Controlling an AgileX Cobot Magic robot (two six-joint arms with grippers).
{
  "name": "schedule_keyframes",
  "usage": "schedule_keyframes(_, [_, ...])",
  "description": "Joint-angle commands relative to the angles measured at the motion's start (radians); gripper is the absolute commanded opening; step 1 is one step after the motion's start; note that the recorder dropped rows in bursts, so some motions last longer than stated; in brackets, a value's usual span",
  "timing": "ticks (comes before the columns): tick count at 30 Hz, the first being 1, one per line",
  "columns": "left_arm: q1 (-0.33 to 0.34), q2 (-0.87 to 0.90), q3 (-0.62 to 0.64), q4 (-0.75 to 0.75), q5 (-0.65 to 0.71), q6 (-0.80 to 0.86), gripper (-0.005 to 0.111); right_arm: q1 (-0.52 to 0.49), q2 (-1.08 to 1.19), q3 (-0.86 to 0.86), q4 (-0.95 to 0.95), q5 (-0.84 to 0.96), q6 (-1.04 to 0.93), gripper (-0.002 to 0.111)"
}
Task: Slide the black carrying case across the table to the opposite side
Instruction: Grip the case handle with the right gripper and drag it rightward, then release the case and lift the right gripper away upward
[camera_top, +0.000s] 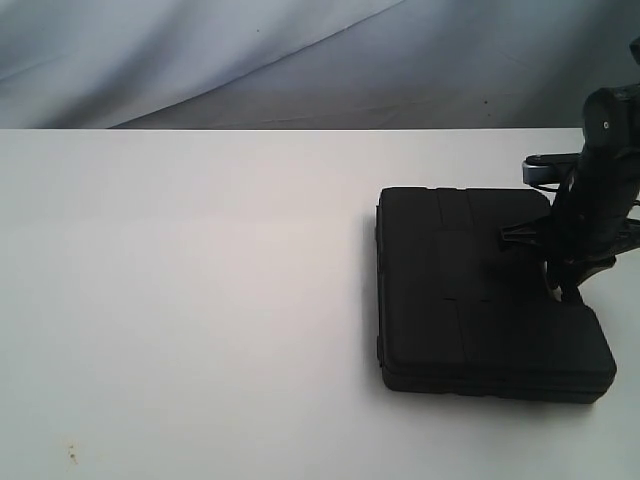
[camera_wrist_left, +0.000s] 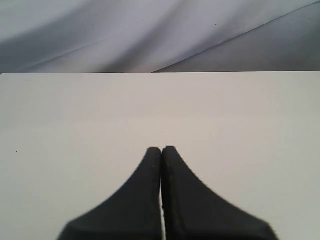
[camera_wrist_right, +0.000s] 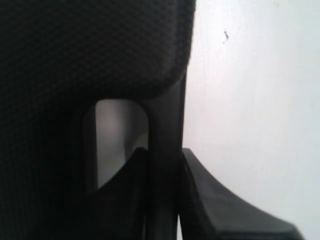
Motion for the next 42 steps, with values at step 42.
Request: schedule_keyframes(42, [0.002,-0.004,0.005,0.000,-0.003,-0.004,0.000,-0.008,-0.588,0.426,-0.073,-0.967,-0.104,0.000])
